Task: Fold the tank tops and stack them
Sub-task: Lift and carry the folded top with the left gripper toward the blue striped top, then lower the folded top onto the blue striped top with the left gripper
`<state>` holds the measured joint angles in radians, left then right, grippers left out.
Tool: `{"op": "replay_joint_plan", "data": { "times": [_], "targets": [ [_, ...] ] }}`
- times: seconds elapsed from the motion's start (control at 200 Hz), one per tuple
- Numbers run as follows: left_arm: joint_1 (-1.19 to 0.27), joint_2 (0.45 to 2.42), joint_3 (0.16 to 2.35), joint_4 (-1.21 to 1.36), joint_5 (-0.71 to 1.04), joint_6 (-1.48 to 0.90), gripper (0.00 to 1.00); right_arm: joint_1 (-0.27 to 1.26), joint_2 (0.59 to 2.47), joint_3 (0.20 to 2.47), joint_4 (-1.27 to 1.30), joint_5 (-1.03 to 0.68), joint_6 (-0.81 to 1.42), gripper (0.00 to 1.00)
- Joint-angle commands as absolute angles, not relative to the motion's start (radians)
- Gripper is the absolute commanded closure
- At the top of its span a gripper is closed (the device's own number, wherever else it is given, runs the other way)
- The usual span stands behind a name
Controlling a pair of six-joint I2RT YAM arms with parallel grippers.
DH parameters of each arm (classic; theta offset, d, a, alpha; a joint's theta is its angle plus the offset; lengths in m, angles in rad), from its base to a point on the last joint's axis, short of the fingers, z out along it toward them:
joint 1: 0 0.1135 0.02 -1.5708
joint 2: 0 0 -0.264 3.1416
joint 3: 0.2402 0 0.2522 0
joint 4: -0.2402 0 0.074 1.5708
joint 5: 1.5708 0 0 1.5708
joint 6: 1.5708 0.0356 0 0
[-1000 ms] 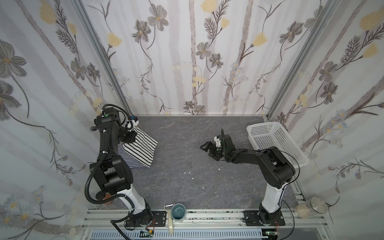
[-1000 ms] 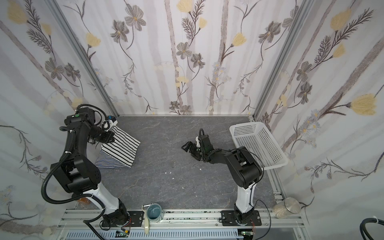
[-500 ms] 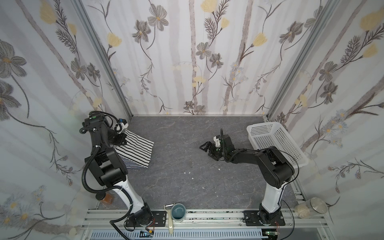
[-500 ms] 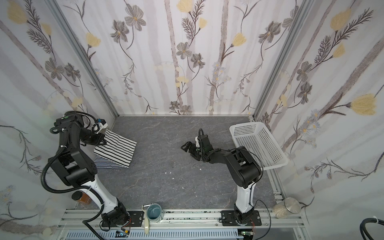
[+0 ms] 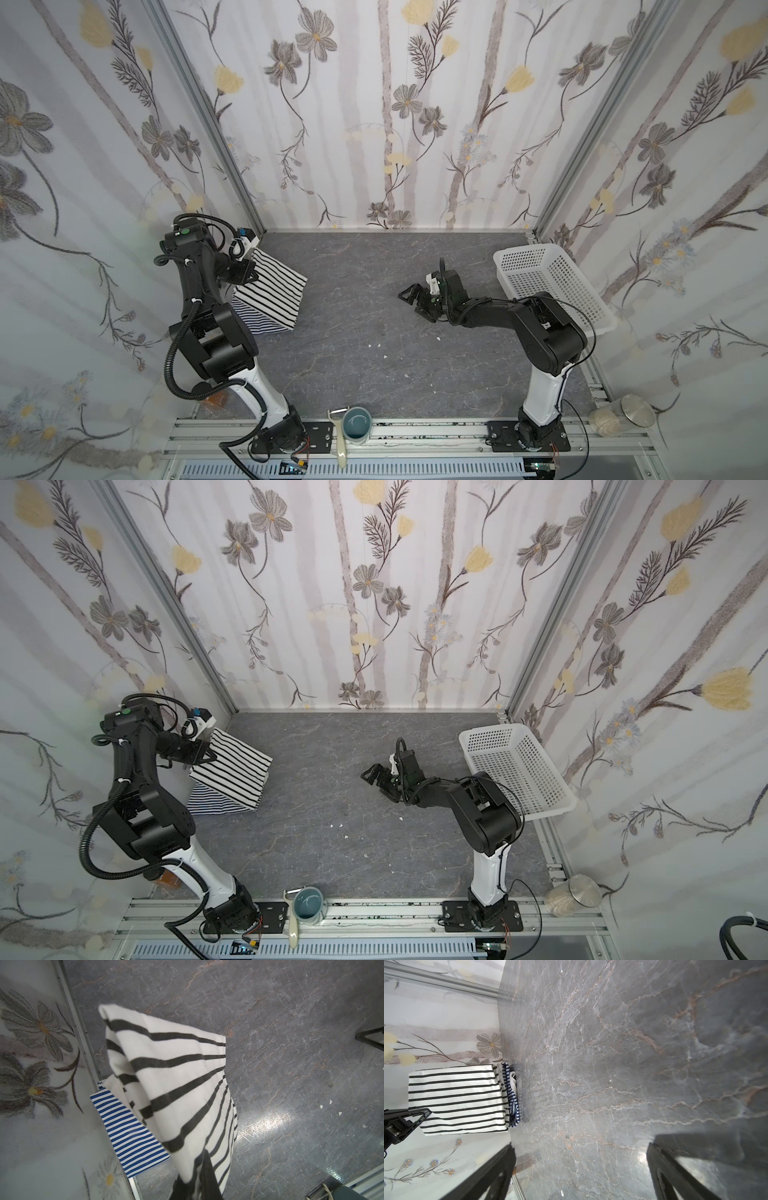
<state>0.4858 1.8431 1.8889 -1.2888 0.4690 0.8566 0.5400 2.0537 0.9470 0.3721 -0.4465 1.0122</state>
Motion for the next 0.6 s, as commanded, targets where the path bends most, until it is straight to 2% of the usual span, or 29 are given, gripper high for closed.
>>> {"op": "replay_joint_plan", "data": {
  "times": [0.0,0.225,0.595],
  "targets": [
    [0.456,1.807,1.907,-1.318,0.504,0.853,1.00,0.543,2.063,0.956,0.404,-0.453,1.017,0.00],
    [0.433,1.798,1.951,-1.324,0.470,0.840,1.00,0.543,2.060,0.939,0.419,-0.454,1.019,0.00],
    [0.486,1.899,1.950,-1.322,0.478,0.860,1.00,0.542,2.059,0.931,0.423,-0.455,1.019,0.00]
  ]
}}
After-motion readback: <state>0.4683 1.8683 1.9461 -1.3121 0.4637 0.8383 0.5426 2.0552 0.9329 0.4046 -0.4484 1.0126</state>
